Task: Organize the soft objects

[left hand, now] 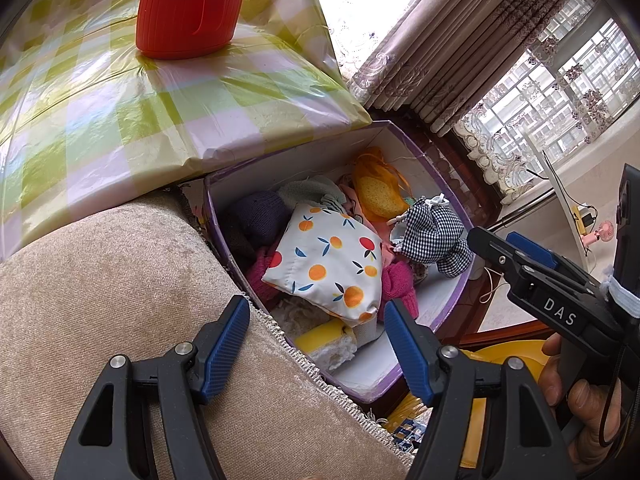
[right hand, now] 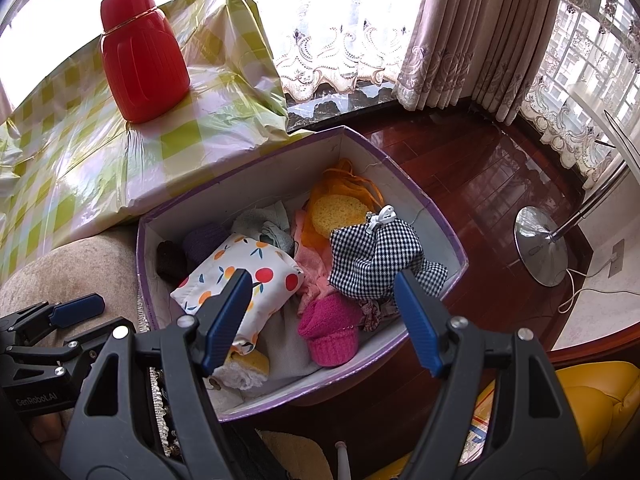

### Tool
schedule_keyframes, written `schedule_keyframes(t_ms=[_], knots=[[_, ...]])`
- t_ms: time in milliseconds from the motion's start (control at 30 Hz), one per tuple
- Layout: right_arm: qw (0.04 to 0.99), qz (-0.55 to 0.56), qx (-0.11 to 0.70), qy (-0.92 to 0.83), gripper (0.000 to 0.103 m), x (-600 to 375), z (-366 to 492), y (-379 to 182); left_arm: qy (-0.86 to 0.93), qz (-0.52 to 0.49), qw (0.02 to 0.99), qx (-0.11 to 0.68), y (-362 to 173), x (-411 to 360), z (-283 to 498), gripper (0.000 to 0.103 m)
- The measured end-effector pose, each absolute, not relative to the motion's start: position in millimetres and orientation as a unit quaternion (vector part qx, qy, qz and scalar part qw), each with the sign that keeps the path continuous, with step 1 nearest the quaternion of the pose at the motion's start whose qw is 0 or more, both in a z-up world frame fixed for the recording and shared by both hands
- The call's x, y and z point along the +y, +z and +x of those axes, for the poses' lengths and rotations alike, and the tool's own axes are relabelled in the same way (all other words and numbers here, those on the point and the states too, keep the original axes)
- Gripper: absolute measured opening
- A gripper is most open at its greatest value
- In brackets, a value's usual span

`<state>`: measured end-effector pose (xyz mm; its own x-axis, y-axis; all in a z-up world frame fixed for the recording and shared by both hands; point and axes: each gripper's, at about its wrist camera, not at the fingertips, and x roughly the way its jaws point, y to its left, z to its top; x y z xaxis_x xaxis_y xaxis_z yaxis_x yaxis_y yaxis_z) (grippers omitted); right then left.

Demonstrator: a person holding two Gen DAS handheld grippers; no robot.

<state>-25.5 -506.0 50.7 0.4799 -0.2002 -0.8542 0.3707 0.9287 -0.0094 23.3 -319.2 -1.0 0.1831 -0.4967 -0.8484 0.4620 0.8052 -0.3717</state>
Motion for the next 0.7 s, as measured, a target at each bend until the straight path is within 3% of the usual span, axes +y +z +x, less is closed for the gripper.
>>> schedule_keyframes(t_ms=[700], knots=[[0.855, 0.088, 0.483, -0.165, 0.076, -506.6, -26.4, 48.7, -0.312, -0.011, 0.772, 0.554, 1.8, -323.5, 23.0, 0.072]])
